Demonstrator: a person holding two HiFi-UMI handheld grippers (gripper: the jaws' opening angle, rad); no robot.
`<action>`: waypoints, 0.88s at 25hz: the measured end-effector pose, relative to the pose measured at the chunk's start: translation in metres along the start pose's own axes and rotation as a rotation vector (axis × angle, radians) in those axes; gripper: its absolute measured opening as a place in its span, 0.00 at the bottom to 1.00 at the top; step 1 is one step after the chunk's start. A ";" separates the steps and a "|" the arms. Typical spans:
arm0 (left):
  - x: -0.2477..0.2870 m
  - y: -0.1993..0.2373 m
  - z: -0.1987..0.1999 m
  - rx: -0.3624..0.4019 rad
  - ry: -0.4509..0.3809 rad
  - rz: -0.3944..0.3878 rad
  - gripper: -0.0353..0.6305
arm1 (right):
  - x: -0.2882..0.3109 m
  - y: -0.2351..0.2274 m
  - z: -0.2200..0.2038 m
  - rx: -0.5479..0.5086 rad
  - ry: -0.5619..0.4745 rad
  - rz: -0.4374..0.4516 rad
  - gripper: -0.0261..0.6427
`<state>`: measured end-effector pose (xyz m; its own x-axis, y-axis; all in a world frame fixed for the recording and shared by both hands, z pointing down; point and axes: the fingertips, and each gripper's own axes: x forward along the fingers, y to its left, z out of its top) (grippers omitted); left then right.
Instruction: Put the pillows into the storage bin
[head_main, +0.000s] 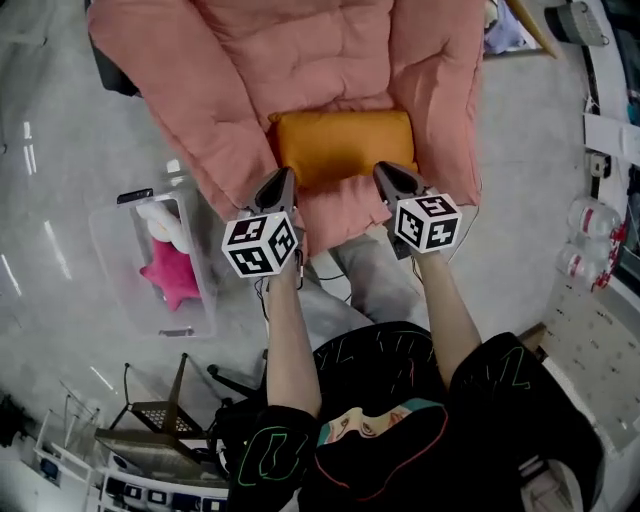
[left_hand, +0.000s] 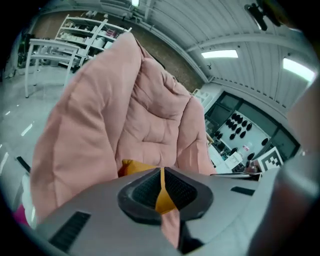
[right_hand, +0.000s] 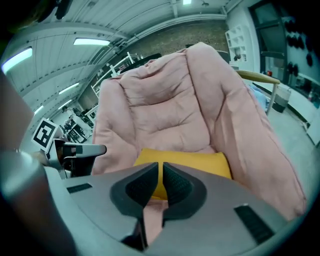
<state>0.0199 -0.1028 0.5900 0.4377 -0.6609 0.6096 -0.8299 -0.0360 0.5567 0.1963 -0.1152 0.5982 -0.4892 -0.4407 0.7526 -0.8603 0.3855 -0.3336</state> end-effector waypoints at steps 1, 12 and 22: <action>0.017 -0.004 -0.006 0.006 0.033 0.012 0.10 | 0.000 -0.018 -0.002 0.011 0.006 -0.010 0.06; 0.108 0.029 -0.068 0.013 0.262 0.233 0.67 | 0.044 -0.141 -0.055 0.135 0.172 -0.066 0.54; 0.132 0.037 -0.096 0.012 0.362 0.191 0.74 | 0.077 -0.149 -0.080 0.196 0.251 0.013 0.63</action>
<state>0.0796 -0.1195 0.7450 0.3668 -0.3505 0.8617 -0.9111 0.0520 0.4089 0.2989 -0.1415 0.7511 -0.4709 -0.2139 0.8558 -0.8772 0.2159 -0.4287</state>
